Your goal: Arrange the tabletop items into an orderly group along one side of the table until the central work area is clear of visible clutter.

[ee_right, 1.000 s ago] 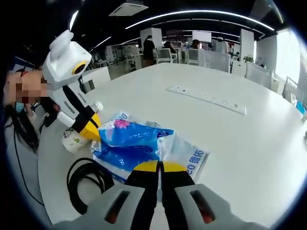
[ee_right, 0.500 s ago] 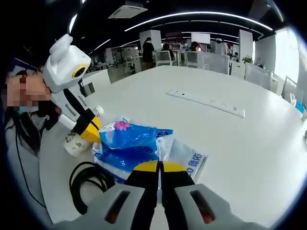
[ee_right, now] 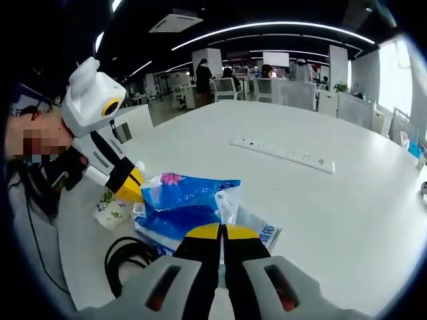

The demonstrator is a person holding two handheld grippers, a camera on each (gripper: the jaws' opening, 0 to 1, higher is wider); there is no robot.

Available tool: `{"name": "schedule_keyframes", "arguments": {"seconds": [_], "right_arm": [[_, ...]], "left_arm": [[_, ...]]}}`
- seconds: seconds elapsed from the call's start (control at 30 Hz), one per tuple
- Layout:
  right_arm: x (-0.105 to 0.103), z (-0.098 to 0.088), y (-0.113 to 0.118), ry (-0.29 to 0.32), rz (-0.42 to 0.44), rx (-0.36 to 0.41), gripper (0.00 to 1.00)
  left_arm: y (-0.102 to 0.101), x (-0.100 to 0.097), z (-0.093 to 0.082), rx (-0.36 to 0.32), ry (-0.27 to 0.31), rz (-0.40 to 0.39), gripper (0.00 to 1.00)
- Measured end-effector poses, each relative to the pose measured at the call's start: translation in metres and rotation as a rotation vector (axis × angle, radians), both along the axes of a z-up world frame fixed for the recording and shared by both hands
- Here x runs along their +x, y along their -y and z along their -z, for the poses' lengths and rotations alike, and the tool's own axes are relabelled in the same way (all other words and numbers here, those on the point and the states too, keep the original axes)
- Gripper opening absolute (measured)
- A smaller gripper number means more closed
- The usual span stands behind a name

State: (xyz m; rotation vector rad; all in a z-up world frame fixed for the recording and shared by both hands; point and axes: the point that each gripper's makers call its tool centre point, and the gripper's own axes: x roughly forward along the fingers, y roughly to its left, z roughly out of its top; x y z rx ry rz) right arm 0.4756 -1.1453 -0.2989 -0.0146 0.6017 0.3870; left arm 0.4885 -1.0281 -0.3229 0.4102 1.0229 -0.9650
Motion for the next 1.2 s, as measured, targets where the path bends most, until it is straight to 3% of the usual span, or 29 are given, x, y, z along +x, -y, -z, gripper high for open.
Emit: {"name": "schedule_keyframes", "arguments": {"seconds": [0.63, 1.2], "right_arm": [[-0.009, -0.022, 0.029, 0.035, 0.066, 0.007, 0.0], [-0.022, -0.042, 0.069, 0.059, 0.154, -0.01, 0.0]], "left_arm": [[0.028, 0.0, -0.023, -0.043, 0.031, 0.036, 0.0], [0.074, -0.001, -0.044, -0.085, 0.051, 0.103, 0.0]]}}
